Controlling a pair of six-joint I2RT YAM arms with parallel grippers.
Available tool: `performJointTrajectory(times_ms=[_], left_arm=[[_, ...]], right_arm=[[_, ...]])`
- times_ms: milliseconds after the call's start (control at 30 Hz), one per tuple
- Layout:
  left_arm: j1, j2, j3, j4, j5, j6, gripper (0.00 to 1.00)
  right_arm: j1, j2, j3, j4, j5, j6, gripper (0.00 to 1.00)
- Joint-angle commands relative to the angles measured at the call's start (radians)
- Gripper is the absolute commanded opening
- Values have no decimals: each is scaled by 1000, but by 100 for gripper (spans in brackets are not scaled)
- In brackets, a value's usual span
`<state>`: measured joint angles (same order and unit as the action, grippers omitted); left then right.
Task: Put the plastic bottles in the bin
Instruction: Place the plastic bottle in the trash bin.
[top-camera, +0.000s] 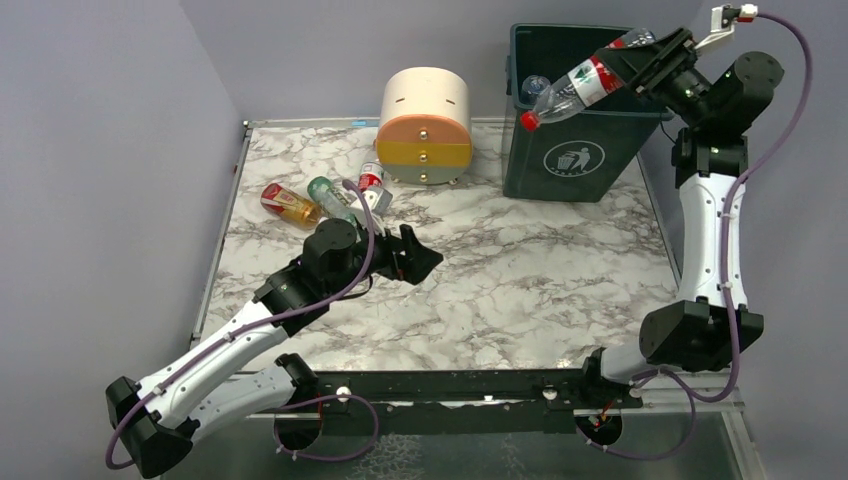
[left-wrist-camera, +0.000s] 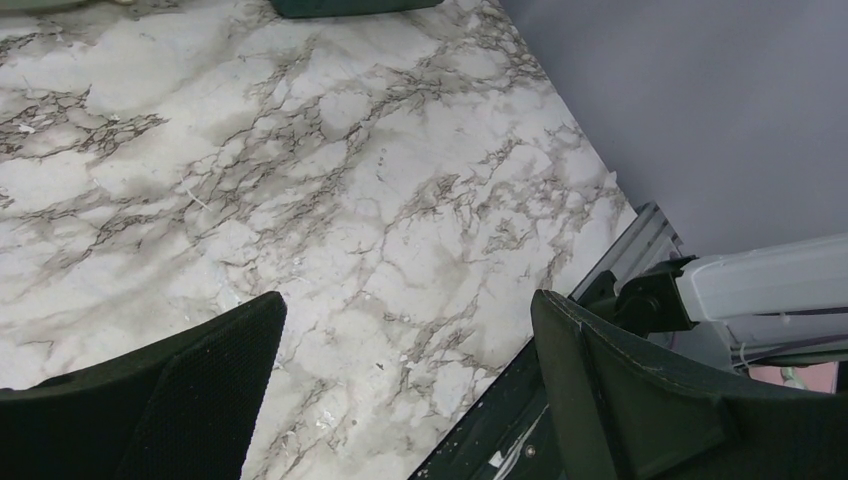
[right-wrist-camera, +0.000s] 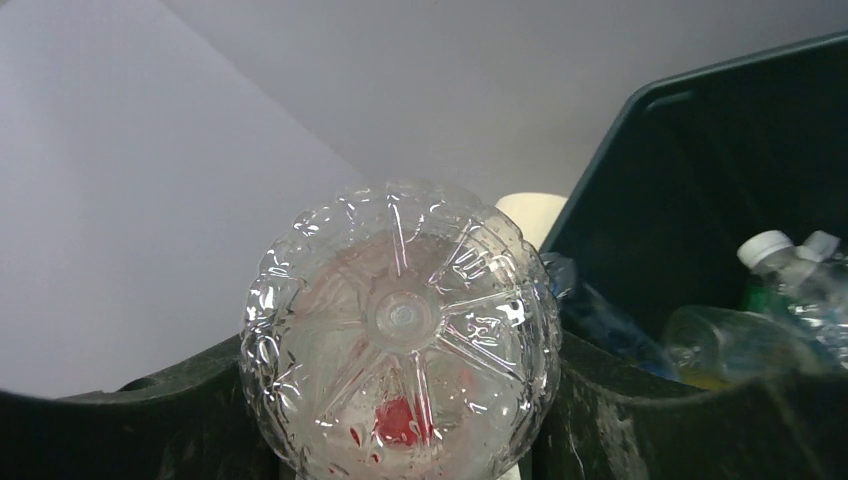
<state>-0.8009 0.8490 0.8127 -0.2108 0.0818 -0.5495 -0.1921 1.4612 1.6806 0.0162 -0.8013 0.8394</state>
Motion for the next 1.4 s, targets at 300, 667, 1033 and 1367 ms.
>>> performJointTrajectory(times_ms=[300,667,1033,1367], left_arm=[[-3,38,17,32,18,5,99],[-3,81,57,30,24,7,99],[-3,106,76,31,26,4,99],[-3,133,85,13,-13,19,99]], right_arm=[[-114,176,59,281,26,175,64],[-113,314,164,275,133,129,64],[-110,431,283,165,195,77,87],[-101,423,263,177,148,93,98]])
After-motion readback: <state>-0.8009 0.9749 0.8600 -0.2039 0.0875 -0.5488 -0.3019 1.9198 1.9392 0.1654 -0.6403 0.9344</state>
